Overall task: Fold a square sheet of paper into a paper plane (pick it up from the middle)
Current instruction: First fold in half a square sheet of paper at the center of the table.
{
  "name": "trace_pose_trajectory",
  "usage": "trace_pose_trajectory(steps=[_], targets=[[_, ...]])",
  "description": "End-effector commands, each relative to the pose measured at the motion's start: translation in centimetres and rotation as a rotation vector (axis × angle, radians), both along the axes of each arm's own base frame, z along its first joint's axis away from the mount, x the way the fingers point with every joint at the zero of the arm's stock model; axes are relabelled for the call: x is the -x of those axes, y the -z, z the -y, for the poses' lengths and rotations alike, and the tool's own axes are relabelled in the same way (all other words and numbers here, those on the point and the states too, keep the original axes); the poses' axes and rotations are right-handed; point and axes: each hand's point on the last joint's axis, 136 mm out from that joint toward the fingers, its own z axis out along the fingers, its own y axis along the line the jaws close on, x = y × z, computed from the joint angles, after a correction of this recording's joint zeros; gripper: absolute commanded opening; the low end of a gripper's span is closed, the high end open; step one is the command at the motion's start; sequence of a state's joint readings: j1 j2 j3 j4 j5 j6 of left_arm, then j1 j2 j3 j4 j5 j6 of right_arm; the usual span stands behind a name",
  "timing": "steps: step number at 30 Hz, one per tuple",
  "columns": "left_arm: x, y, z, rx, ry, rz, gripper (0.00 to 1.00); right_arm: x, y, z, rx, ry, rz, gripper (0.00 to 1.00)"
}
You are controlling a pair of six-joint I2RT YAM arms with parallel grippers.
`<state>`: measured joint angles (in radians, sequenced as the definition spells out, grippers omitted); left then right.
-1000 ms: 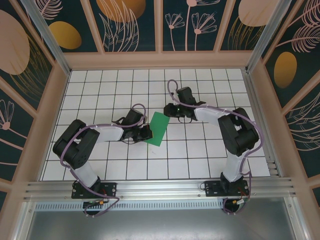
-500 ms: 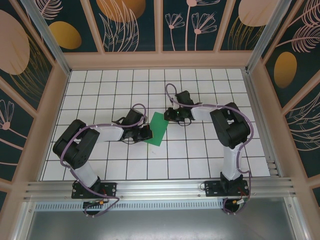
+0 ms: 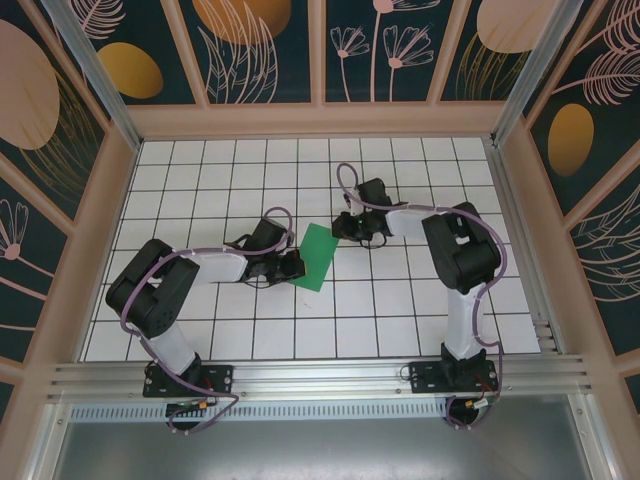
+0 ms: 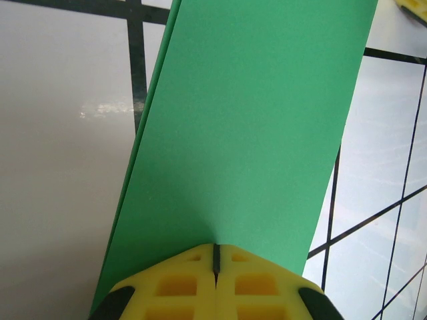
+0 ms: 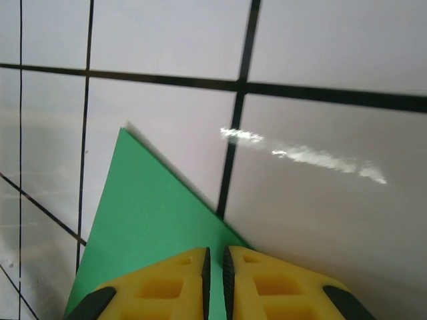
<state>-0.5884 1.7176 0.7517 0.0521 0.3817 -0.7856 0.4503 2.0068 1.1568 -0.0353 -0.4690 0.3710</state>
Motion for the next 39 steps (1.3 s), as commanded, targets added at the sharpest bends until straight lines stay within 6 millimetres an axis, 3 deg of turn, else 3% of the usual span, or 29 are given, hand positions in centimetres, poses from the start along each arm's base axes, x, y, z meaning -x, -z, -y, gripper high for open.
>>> trace_pose_trajectory(steps=[1, 6, 8, 10, 14, 18, 27, 34, 39], targets=[[3.1, 5.3, -4.6, -0.224, -0.038, -0.126, 0.03, -2.9, 1.0, 3.2, 0.087, 0.086, 0.052, 0.17], [2.1, 3.7, -3.5, -0.170, -0.034, -0.085, 0.04, -3.9, -2.5, 2.7, 0.067, 0.093, 0.127, 0.17], [0.8, 2.0, -2.5, -0.127, -0.038, -0.039, 0.06, -3.6, -4.0, 2.5, 0.076, 0.100, 0.159, 0.19], [-1.1, -1.2, -1.2, -0.052, -0.051, 0.039, 0.09, -2.7, -5.1, 2.2, 0.098, 0.104, 0.190, 0.21], [-3.7, -5.4, -0.2, 0.007, -0.092, 0.155, 0.21, -0.4, -5.4, 1.8, 0.168, 0.134, 0.197, 0.27], [-5.2, -7.2, -1.4, -0.003, -0.150, 0.216, 0.31, 2.0, -4.5, 0.0, 0.237, 0.149, 0.165, 0.30], [-6.3, -6.5, -8.7, -0.057, -0.341, 0.224, 0.60, 4.3, -0.7, -3.8, 0.370, 0.092, 0.123, 0.36], [-6.3, -6.0, -10.0, -0.066, -0.372, 0.227, 0.71, 4.4, 2.3, -3.0, 0.520, -0.016, 0.157, 0.47], [-6.4, -5.8, -10.1, -0.043, -0.372, 0.217, 0.77, 4.2, 4.6, -1.4, 0.609, -0.223, 0.212, 0.50]])
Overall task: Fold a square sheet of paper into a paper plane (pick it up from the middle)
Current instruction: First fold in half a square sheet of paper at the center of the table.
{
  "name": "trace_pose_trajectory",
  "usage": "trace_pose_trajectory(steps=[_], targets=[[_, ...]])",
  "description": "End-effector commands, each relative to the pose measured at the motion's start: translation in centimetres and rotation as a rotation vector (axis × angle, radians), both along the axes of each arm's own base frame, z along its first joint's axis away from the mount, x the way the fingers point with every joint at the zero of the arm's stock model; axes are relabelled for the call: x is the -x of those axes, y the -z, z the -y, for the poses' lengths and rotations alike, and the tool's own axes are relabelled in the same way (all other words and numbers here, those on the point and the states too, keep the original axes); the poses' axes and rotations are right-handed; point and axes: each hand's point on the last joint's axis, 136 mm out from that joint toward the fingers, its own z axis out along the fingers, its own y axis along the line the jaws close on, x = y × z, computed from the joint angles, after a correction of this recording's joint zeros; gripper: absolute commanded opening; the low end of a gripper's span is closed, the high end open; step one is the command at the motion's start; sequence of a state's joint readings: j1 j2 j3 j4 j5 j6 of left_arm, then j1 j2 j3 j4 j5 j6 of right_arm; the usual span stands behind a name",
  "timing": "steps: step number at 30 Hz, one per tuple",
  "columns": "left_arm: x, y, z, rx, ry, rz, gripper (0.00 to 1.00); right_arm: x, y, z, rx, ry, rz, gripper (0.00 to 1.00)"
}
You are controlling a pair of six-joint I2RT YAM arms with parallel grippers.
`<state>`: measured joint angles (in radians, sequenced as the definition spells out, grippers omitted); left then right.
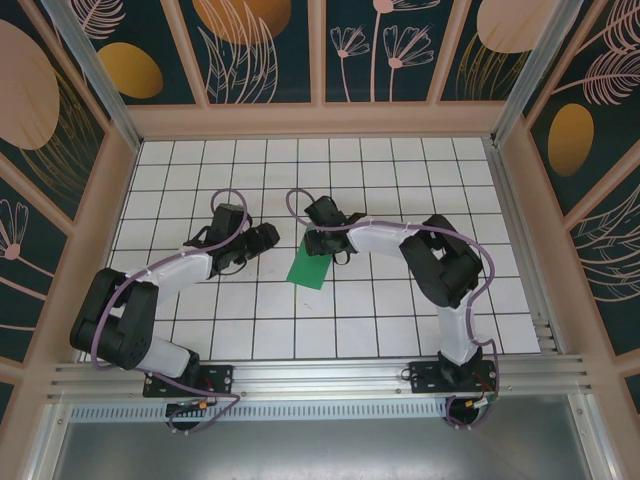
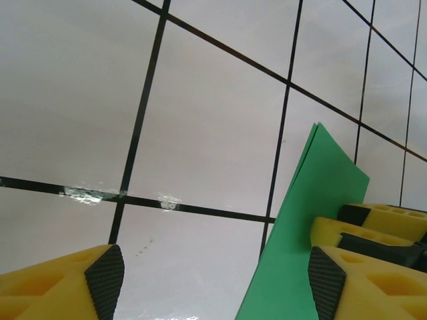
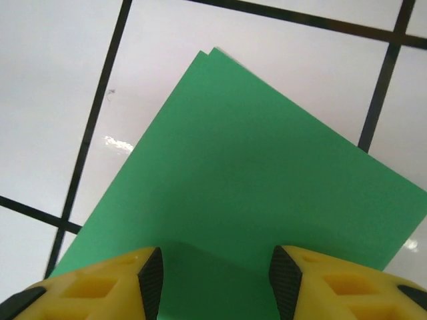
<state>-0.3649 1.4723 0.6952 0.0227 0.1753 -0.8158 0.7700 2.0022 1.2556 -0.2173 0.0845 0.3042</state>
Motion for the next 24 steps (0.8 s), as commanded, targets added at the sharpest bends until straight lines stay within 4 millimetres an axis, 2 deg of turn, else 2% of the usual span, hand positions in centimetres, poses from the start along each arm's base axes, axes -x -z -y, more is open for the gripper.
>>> trace_pose_trajectory(steps=[1, 4, 7, 10, 13, 15, 18, 20, 24], targets=[[-0.2, -0.2, -0.2, 0.016, 0.001, 0.017, 0.78, 0.4, 4.5, 3.5, 0.176, -0.155, -0.047, 0.50], [-0.5, -0.2, -0.5, 0.013, -0.004, 0.019, 0.81, -1.1, 3.7, 3.3, 0.145, -0.256, -0.026, 0.50], [-0.9, -0.3, -0.8, 0.004, -0.010, 0.028, 0.84, -3.2, 1.6, 2.0, 0.068, -0.314, 0.021, 0.51], [-1.1, -0.7, -0.8, 0.000, -0.008, 0.043, 0.88, -4.8, -1.4, 0.4, -0.008, -0.287, 0.048, 0.52], [-1.2, -1.3, -0.7, -0.004, 0.013, 0.066, 0.92, -4.9, -4.6, 0.1, -0.098, -0.179, 0.052, 0.54], [-1.1, -1.6, -0.5, 0.000, 0.034, 0.079, 0.95, -4.4, -6.1, 0.9, -0.166, -0.062, 0.030, 0.55], [-0.8, -2.0, 0.2, 0.028, 0.069, 0.090, 0.99, -2.4, -6.4, 2.0, -0.246, 0.058, -0.044, 0.54], [-0.7, -2.2, 0.8, 0.059, 0.092, 0.094, 0.98, -0.8, -5.8, 2.6, -0.264, 0.111, -0.099, 0.51], [-0.5, -2.3, 1.1, 0.094, 0.089, 0.100, 0.99, 2.3, -3.4, 3.2, -0.263, 0.168, -0.208, 0.41]])
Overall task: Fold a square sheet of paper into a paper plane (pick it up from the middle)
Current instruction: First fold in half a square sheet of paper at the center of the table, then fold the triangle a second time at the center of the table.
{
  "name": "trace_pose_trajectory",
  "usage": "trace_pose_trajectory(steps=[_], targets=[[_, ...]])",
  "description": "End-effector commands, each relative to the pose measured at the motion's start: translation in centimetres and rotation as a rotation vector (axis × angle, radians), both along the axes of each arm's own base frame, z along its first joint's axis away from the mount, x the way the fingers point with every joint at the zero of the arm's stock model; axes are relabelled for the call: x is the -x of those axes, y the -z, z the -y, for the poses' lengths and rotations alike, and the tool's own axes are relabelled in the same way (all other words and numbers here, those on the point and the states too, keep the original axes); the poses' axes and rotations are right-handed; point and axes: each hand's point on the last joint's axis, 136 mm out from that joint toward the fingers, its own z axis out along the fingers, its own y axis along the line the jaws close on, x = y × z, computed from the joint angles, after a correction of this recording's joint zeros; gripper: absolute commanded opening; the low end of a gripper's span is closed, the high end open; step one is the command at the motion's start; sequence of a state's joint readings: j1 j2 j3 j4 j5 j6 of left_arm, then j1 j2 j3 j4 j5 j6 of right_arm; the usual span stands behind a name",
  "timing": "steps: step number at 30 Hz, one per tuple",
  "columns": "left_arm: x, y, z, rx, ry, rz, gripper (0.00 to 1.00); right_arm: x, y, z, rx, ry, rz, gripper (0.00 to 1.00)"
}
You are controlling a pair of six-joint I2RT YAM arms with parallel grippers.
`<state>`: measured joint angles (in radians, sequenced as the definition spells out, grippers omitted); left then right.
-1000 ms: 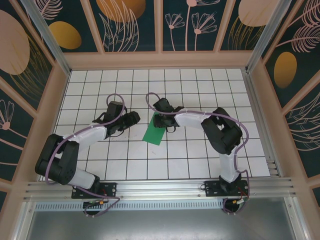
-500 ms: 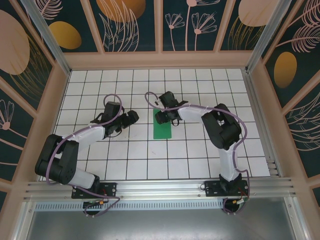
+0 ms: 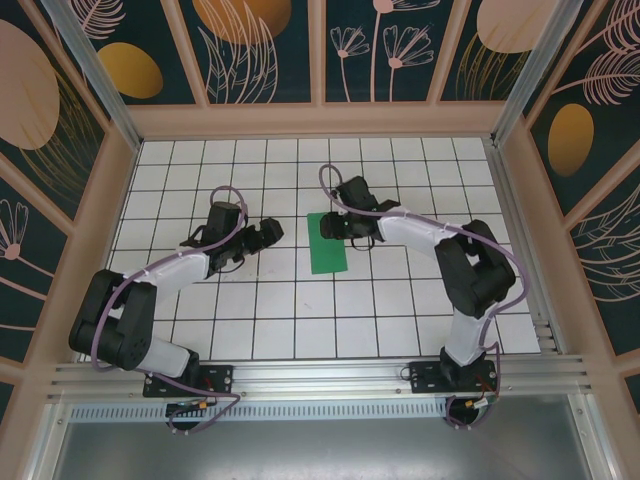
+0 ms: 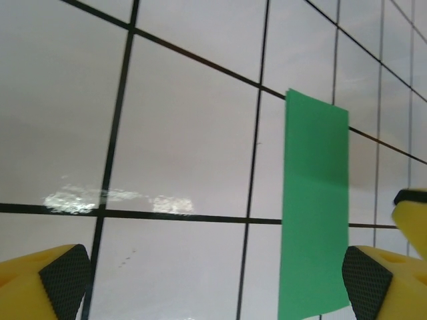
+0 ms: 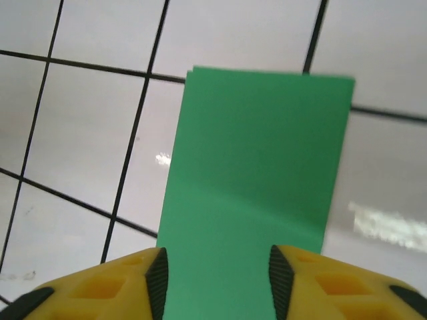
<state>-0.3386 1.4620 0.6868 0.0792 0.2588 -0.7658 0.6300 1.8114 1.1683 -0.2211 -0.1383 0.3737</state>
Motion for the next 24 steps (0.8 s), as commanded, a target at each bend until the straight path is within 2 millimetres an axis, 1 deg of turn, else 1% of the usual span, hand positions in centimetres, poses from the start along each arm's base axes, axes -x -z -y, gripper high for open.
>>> trace_pose_trajectory(steps=[1, 4, 10, 13, 16, 18, 19, 21, 24], targets=[[0.0, -1.1, 0.5, 0.054, 0.023, 0.043, 0.99, 3.6, 2.5, -0.2, -0.040, 0.063, -0.163, 0.39], [0.2, -0.8, 0.6, 0.057, 0.029, 0.036, 0.99, 5.0, 4.0, -0.6, -0.016, 0.061, -0.199, 0.36], [0.4, -0.2, 0.6, 0.049, 0.044, 0.032, 0.99, 5.9, 6.5, -0.7, 0.018, 0.119, -0.256, 0.33], [0.5, 0.1, 0.7, 0.047, 0.048, 0.025, 0.98, 6.6, 7.0, -1.8, 0.000, 0.110, -0.293, 0.34], [0.7, 0.5, 0.7, 0.057, 0.042, 0.013, 0.99, 7.1, 6.7, -4.2, -0.057, 0.072, -0.323, 0.34], [0.9, 0.7, 0.8, 0.069, 0.039, 0.006, 0.99, 6.7, 5.9, -5.7, -0.101, 0.054, -0.324, 0.33], [1.0, 0.8, 0.8, 0.076, 0.038, 0.003, 0.98, 6.2, 5.4, -5.9, -0.109, 0.057, -0.308, 0.33], [1.2, 0.8, 0.9, 0.095, 0.037, 0.000, 0.99, 5.0, 4.0, -5.8, -0.113, 0.069, -0.249, 0.34], [1.5, 0.6, 1.2, 0.120, 0.042, 0.005, 0.98, 3.0, 1.5, -4.7, -0.093, 0.104, -0.143, 0.35]])
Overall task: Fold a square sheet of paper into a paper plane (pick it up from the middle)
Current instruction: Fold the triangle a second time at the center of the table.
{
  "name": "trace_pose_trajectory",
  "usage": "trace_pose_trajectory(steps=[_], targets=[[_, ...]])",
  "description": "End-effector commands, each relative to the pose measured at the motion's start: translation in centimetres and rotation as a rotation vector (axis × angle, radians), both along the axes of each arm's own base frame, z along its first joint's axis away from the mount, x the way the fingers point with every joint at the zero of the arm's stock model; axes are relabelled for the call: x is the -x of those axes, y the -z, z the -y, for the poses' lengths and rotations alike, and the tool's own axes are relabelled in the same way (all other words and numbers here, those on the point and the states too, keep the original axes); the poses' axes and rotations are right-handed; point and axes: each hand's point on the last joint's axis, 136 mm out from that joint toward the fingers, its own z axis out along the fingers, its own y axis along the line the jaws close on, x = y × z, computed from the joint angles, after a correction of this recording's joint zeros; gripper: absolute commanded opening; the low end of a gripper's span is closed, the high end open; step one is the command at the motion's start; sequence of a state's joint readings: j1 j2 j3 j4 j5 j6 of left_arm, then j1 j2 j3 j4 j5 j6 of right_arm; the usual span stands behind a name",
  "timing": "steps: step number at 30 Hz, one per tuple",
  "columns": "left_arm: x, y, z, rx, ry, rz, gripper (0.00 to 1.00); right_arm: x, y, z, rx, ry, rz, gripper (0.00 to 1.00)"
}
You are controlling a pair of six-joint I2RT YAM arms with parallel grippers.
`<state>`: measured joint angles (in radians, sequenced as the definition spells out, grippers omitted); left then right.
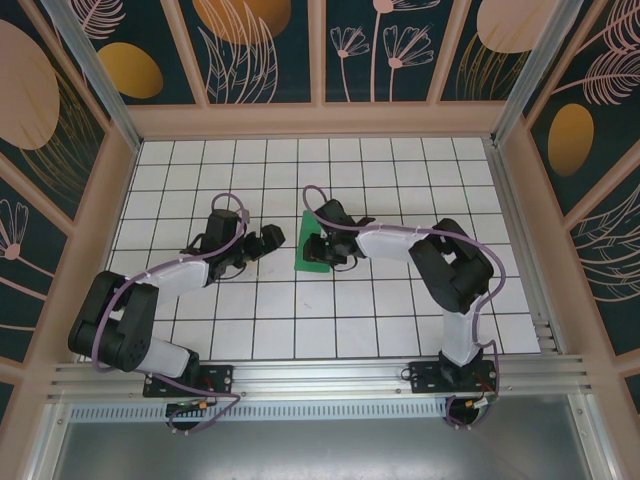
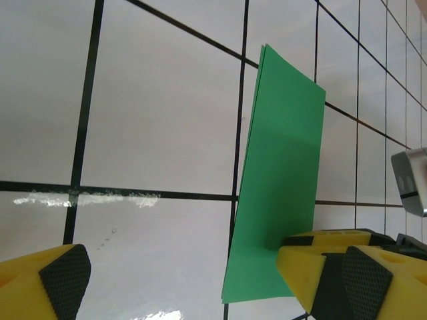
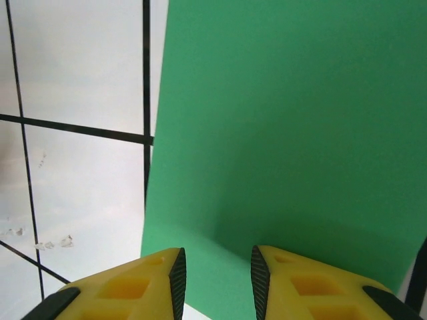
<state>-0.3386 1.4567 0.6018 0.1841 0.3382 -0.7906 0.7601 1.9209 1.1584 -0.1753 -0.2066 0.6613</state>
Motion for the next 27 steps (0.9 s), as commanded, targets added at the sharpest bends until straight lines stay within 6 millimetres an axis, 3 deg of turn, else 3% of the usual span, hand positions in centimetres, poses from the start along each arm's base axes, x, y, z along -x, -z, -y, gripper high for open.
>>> trace_pose_trajectory(steps=[1, 13, 19, 27], targets=[[0.1, -0.3, 0.3, 0.049, 0.001, 0.006, 0.99, -2.5, -3.2, 0.9, 0.011, 0.050, 0.104, 0.35], [1.9, -0.2, 2.4, 0.135, 0.084, -0.048, 0.98, -8.2, -2.0, 4.2, 0.100, 0.066, 0.129, 0.35], [2.4, -0.2, 4.1, 0.153, 0.119, -0.076, 0.98, -8.7, -0.8, 3.8, 0.086, 0.027, 0.103, 0.35], [3.9, 0.4, 5.8, 0.184, 0.156, -0.166, 0.98, -8.7, 1.2, 4.7, 0.093, 0.042, 0.065, 0.35]])
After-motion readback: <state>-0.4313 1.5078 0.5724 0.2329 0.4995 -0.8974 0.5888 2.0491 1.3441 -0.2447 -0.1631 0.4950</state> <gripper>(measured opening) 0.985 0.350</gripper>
